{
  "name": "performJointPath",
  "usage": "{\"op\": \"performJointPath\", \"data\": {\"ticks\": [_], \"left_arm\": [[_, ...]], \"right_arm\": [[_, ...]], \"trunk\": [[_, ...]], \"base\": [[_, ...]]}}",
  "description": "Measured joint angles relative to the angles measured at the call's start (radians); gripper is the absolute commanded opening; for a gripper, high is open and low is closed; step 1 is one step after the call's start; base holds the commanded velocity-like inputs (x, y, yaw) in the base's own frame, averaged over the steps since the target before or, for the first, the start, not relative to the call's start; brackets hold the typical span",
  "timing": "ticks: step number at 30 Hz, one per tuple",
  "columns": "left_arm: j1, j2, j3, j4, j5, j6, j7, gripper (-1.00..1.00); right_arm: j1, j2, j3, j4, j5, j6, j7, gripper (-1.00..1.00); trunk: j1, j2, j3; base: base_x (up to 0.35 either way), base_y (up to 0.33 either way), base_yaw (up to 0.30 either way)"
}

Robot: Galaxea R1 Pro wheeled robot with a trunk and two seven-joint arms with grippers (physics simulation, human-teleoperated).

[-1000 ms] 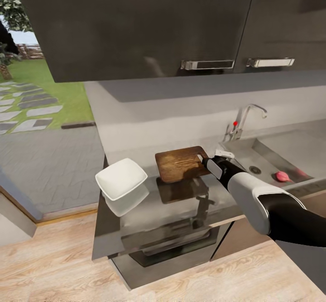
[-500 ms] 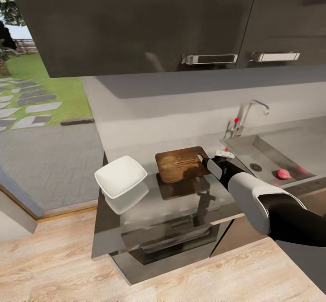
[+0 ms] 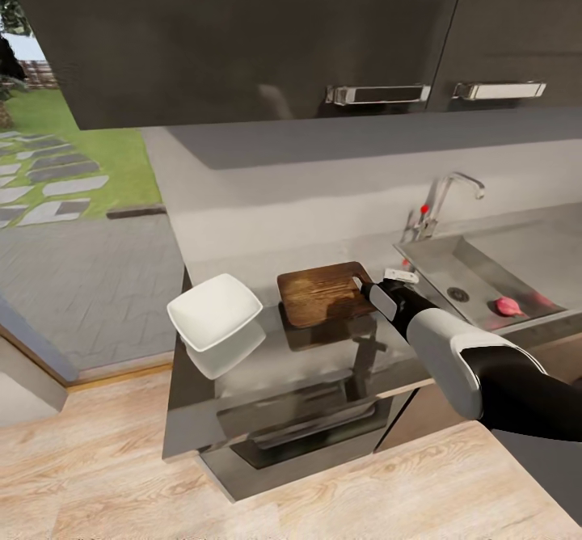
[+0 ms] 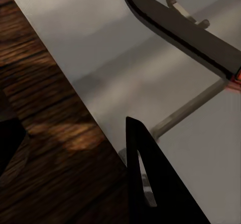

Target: In the kitchen, take the Vidalia onion out of the sink, dice it on the chopping board with the paring knife, put the diced onion into the bowl on the countertop, then place both the paring knife and the chopping board into the sink.

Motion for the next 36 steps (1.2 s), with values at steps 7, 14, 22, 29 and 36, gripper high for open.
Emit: {"op": "performJointPath", "data": {"ticks": [7, 14, 22, 29, 36], "left_arm": [[0.0, 0.0, 0.0, 0.003, -0.001, 0.0, 0.0, 1.0], [0.0, 0.0, 0.0, 0.005, 0.0, -0.001, 0.001, 1.0], [0.0, 0.0, 0.0, 0.005, 0.0, 0.0, 0.001, 1.0], [0.0, 0.0, 0.0, 0.011, 0.0, -0.001, 0.0, 1.0], [0.0, 0.0, 0.0, 0.014, 0.0, -0.001, 0.0, 1.0]], "right_arm": [[0.0, 0.0, 0.0, 0.0, -0.001, 0.0, 0.0, -1.0], [0.0, 0.0, 0.0, 0.0, -0.001, 0.0, 0.0, -1.0], [0.0, 0.0, 0.0, 0.0, -0.001, 0.0, 0.0, -1.0], [0.0, 0.0, 0.0, 0.0, -0.001, 0.0, 0.0, -1.0], [0.0, 0.0, 0.0, 0.0, 0.0, 0.0, 0.0, -1.0]], "trunk": [[0.0, 0.0, -0.011], [0.0, 0.0, -0.022], [0.0, 0.0, -0.032], [0.0, 0.0, -0.033], [0.0, 0.0, -0.033]], "base": [[0.0, 0.0, 0.0], [0.0, 0.0, 0.0], [0.0, 0.0, 0.0], [0.0, 0.0, 0.0], [0.0, 0.0, 0.0]]}}
